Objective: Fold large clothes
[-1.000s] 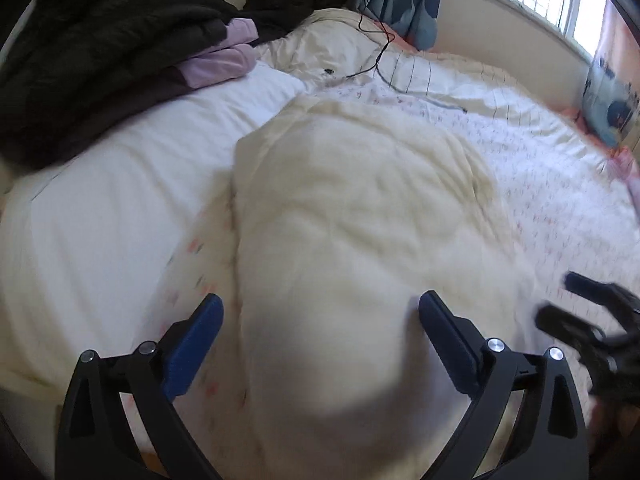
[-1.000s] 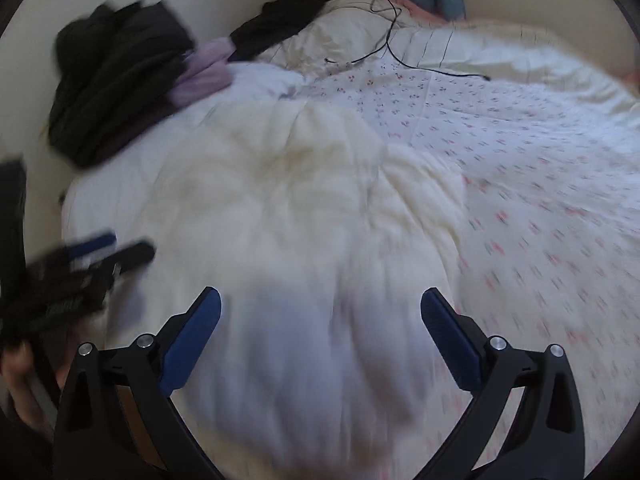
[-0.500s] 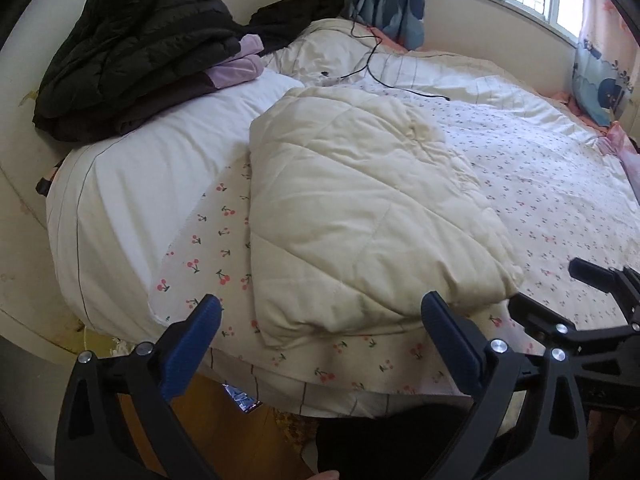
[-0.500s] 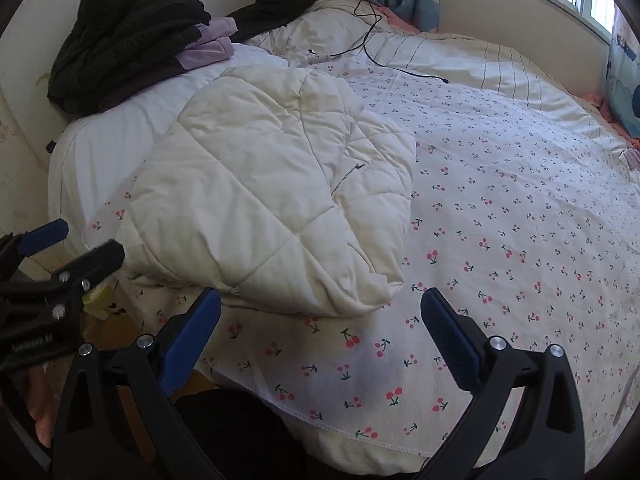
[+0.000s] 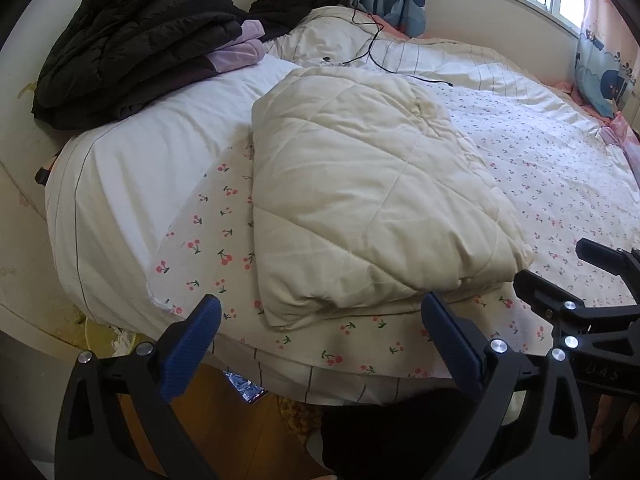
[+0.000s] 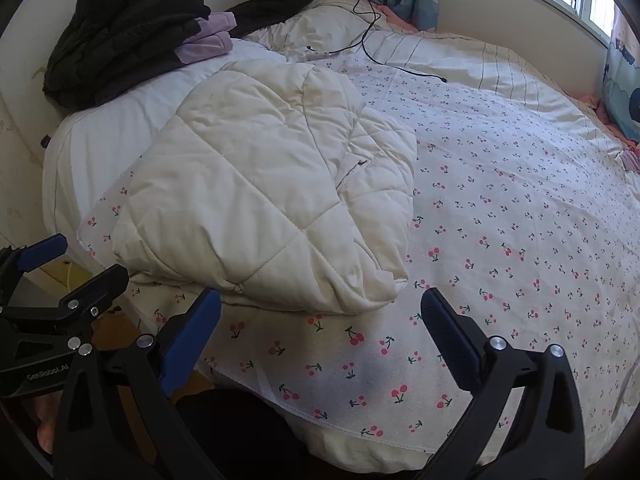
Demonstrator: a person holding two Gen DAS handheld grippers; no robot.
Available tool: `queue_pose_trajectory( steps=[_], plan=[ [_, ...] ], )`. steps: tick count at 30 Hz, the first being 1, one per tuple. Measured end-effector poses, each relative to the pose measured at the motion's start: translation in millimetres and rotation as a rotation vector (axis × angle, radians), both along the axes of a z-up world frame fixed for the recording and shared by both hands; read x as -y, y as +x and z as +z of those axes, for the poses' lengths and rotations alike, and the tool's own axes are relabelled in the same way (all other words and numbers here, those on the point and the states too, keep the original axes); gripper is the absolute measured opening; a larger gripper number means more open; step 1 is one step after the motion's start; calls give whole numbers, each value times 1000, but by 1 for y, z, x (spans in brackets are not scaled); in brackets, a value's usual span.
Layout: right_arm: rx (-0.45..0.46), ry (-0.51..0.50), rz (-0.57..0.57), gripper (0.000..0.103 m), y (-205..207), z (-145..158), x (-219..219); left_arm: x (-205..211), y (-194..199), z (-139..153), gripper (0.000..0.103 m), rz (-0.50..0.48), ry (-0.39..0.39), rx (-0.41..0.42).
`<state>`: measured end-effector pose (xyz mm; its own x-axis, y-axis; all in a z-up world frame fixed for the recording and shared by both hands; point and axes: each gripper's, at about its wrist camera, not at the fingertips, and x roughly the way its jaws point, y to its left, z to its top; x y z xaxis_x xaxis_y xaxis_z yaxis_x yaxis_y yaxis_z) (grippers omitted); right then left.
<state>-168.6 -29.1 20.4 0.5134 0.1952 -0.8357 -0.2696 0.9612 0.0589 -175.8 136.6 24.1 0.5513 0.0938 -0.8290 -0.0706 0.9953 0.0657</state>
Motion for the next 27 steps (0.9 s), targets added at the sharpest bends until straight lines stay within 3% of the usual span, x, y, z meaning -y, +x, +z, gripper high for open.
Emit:
queue_pose_trajectory(
  steps=[27],
  plan=[
    [-7, -40, 3, 97, -4, -8, -3, -5, -5, -4, 96, 3, -38, -16]
  ],
)
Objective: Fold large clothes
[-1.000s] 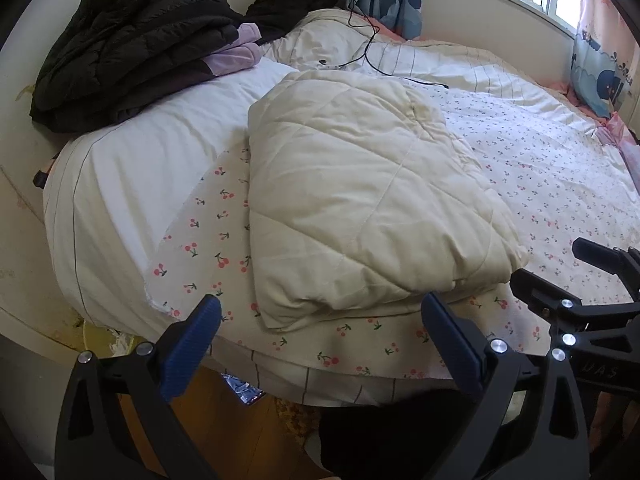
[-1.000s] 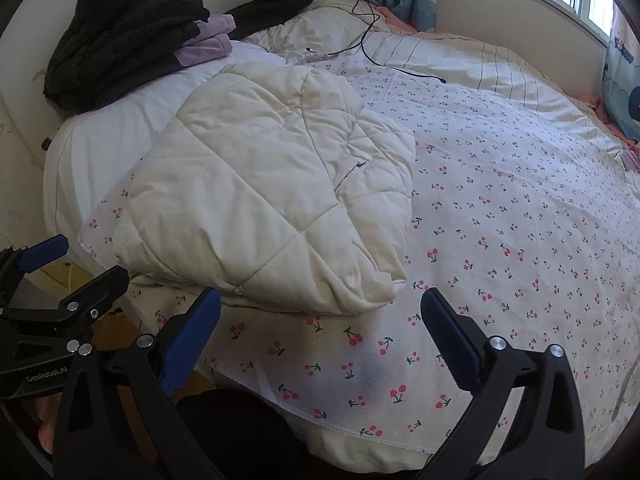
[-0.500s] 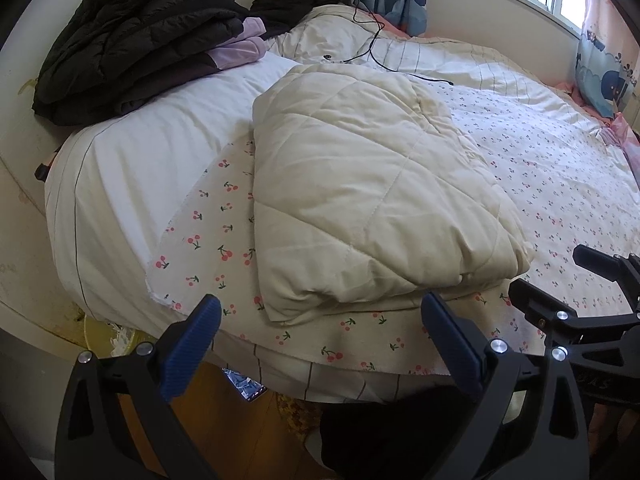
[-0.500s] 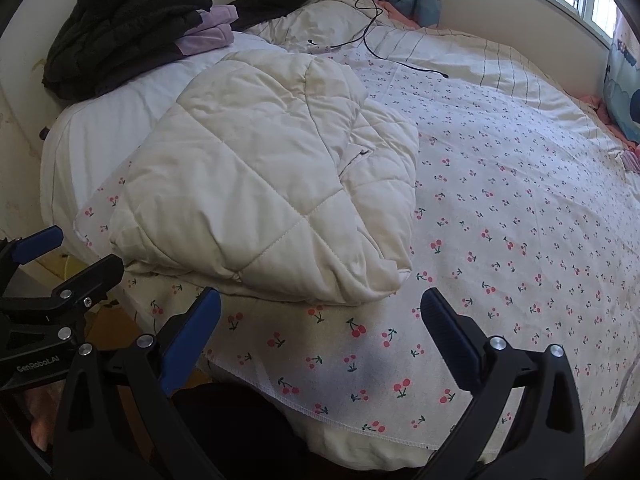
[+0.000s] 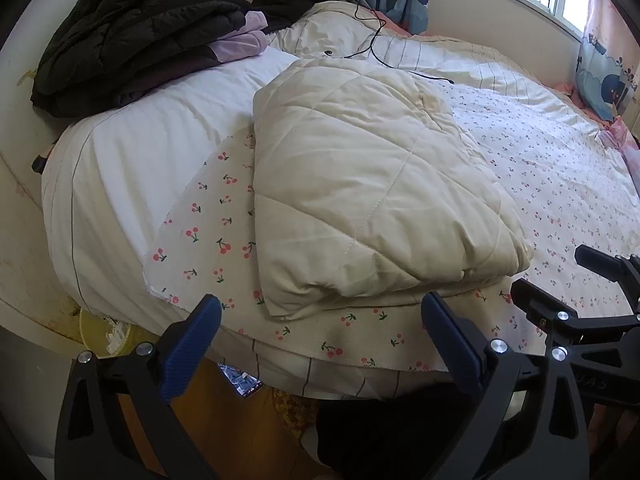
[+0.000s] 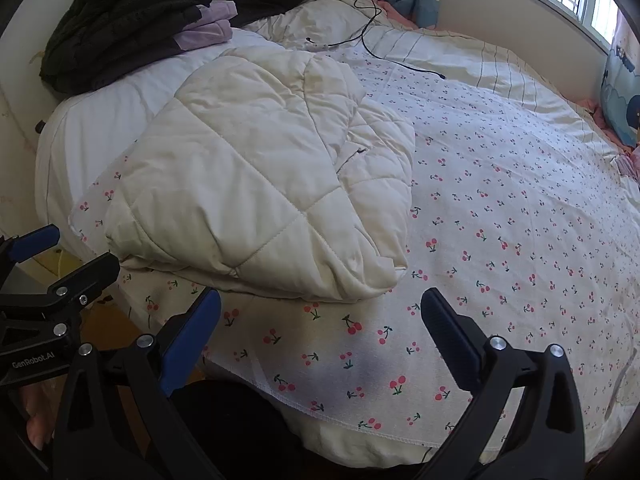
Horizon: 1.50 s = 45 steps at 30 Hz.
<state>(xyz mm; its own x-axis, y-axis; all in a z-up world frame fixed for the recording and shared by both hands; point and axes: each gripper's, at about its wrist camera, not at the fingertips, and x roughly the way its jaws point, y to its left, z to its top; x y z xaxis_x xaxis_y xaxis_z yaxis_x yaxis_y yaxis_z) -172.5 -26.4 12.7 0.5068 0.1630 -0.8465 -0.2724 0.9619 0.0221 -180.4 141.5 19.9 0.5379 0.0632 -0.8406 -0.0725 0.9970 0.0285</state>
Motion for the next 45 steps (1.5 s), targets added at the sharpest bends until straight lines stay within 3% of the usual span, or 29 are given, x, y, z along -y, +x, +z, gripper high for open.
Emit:
queue_pose_trajectory(
  steps=[45],
  plan=[
    [-11, -10, 1, 97, -1, -4, -1, -4, 2, -10, 96, 8, 2, -32]
  ],
)
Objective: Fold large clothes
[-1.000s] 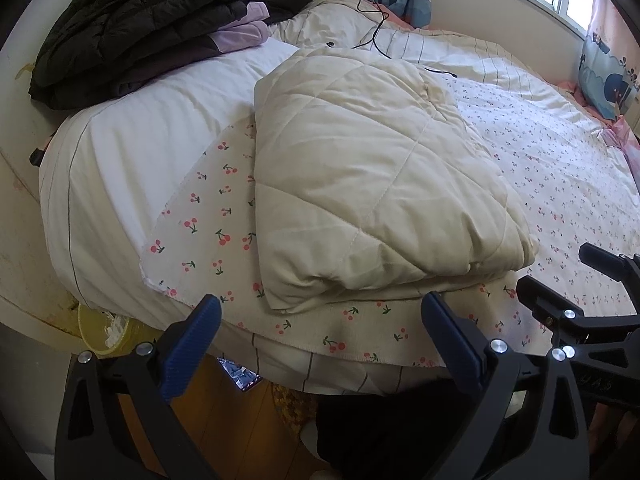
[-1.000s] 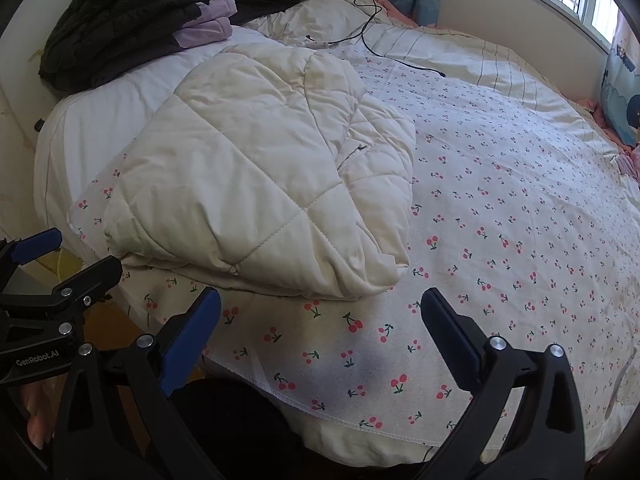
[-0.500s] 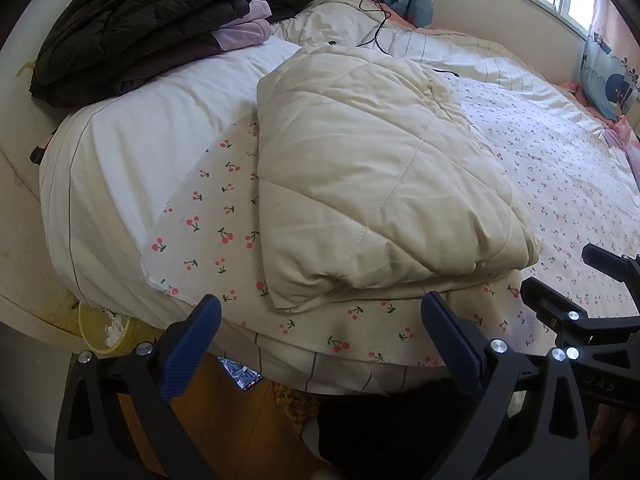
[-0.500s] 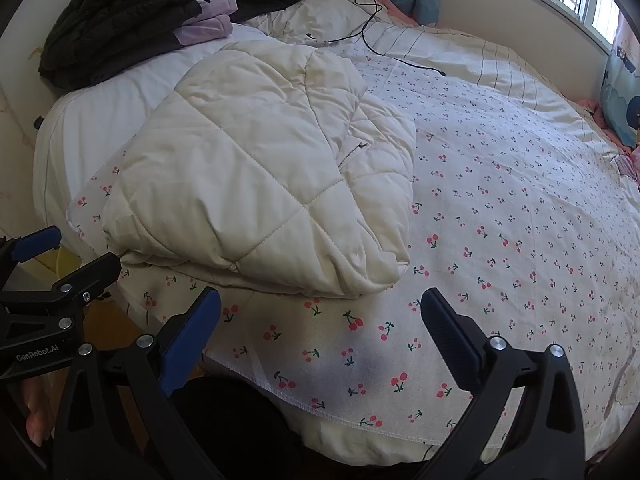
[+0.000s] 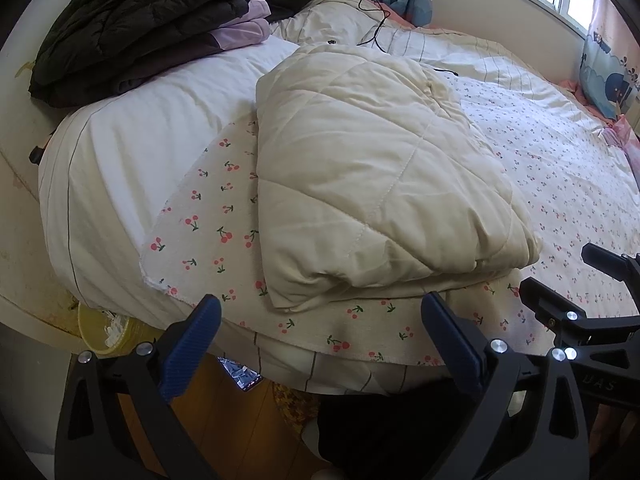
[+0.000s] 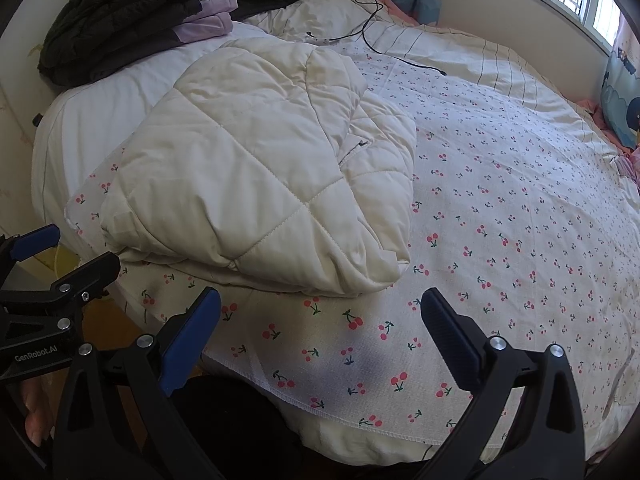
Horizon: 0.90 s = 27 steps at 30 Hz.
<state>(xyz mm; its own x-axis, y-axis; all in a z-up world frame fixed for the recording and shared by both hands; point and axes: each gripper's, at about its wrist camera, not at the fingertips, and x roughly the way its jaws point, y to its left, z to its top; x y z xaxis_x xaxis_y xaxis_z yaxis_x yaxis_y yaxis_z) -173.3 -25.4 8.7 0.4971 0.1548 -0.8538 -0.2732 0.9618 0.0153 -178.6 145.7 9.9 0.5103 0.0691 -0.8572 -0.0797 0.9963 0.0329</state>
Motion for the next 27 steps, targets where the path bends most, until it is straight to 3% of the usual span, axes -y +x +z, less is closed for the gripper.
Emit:
queue_pose_trajectory(
  steps=[27],
  plan=[
    [-22, -2, -6, 97, 3, -12, 5, 1, 4, -11, 96, -5, -9, -41]
  ],
)
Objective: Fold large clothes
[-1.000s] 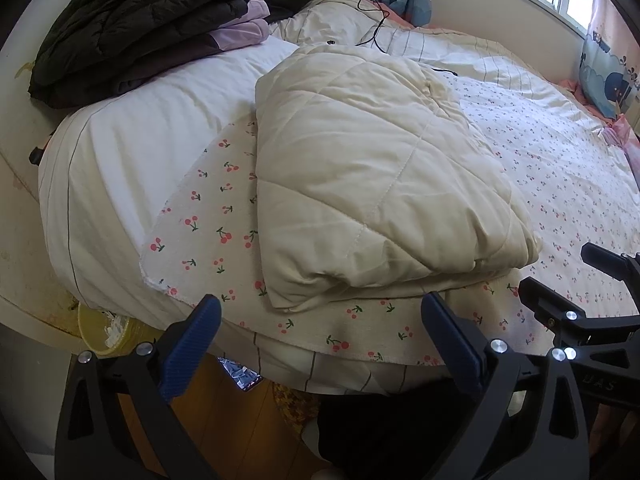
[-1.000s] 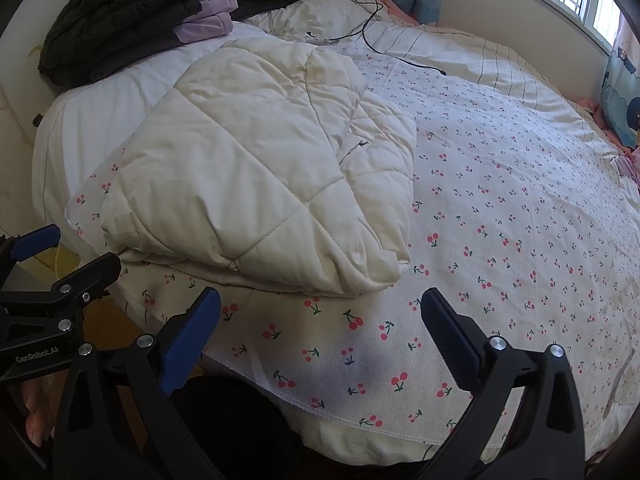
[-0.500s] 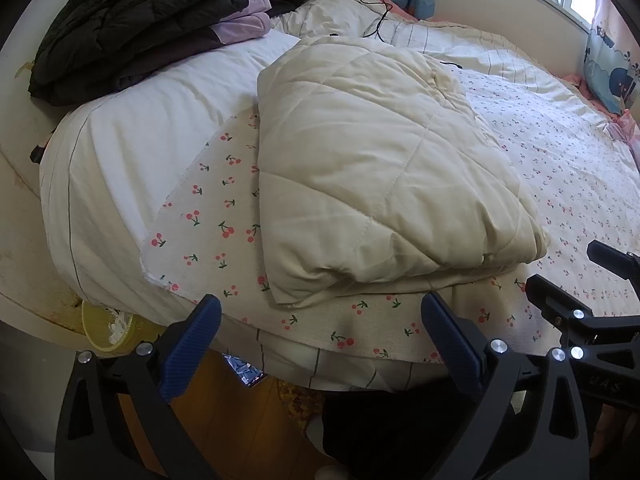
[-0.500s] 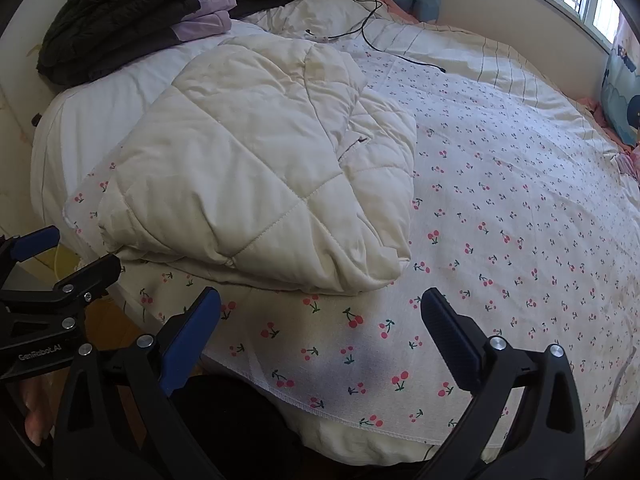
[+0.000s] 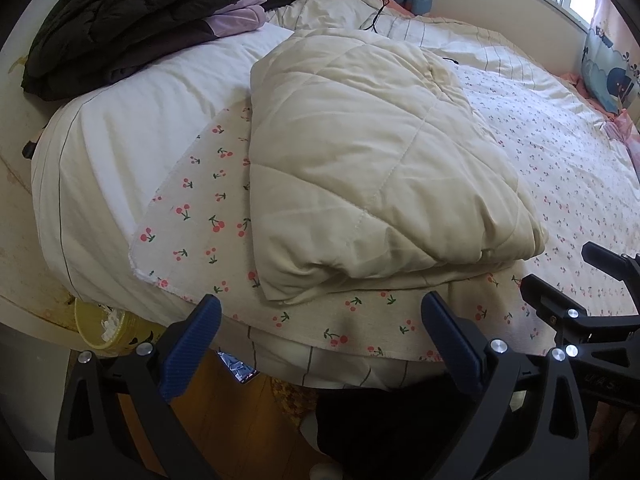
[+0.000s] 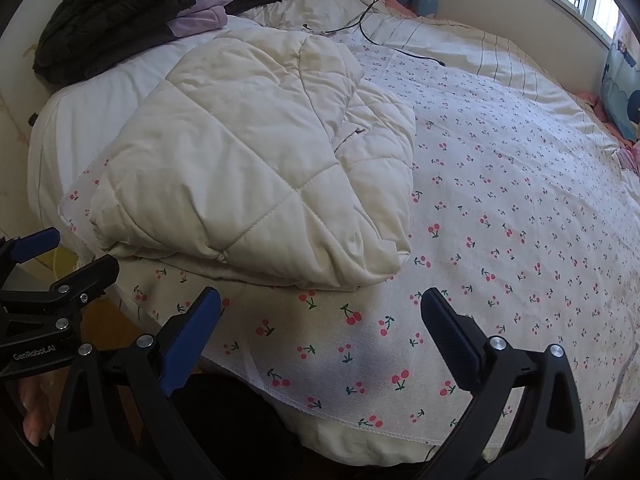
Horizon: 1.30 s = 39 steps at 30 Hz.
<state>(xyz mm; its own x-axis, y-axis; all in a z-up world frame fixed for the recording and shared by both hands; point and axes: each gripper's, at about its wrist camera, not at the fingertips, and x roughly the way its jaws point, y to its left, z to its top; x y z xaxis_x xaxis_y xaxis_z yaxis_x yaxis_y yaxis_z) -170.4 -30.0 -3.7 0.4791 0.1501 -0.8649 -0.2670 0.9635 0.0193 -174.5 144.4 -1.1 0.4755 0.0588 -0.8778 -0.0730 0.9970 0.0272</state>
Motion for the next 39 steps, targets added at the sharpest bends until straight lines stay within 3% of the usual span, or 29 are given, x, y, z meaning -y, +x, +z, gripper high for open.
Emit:
queue_pose_trajectory(
  steps=[39],
  plan=[
    [6, -26, -16, 97, 0, -1, 6, 3, 0, -2, 96, -9, -3, -9]
  ],
)
